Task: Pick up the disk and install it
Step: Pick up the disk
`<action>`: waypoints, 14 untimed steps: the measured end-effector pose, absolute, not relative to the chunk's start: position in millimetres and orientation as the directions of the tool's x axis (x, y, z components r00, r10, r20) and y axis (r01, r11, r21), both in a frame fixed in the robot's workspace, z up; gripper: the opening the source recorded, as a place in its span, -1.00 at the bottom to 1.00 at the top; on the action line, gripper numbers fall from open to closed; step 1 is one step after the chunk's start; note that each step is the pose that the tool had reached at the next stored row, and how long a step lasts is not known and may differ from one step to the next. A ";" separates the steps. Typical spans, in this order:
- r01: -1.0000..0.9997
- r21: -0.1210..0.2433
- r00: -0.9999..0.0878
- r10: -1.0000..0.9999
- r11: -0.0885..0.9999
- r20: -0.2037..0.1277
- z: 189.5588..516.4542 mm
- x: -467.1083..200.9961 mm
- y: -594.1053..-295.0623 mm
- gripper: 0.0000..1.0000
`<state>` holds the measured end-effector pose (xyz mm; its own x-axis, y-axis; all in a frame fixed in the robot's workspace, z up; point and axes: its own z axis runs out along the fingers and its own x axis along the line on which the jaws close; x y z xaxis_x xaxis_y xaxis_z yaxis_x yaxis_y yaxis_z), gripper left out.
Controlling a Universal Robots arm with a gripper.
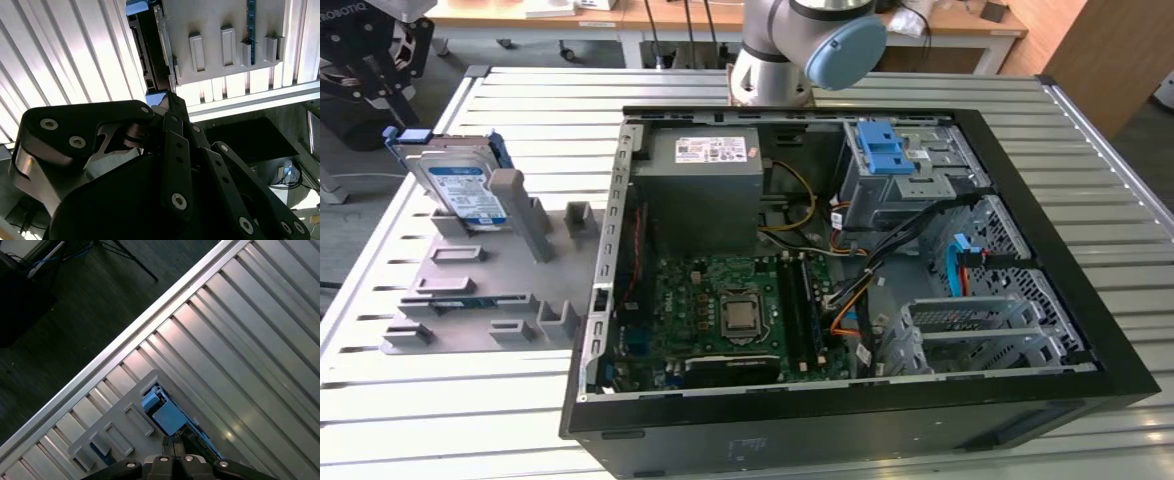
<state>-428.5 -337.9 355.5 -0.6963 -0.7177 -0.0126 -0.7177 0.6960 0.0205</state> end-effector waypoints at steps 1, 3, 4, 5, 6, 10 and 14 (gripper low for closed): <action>-0.718 0.021 -0.696 -0.718 0.696 -0.013 355.5 -428.5 -337.9 -0.79; -0.718 0.021 -0.696 -0.718 0.696 -0.013 355.5 -428.5 -337.9 -0.79; -0.718 0.021 -0.696 -0.718 0.696 -0.013 355.5 -428.5 -337.9 -0.79; -0.718 0.021 -0.696 -0.718 0.695 -0.013 355.5 -428.5 -337.9 -0.79; -0.720 0.021 -0.694 -0.720 0.694 -0.013 355.5 -428.5 -337.9 -0.79; -0.732 0.021 -0.681 -0.732 0.681 -0.013 355.5 -428.5 -337.9 -0.79; -0.748 0.021 -0.663 -0.748 0.663 -0.013 355.5 -428.5 -337.9 -0.79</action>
<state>-428.5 -337.9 355.5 -0.6634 -0.7482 -0.0126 -0.7482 0.6631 0.0206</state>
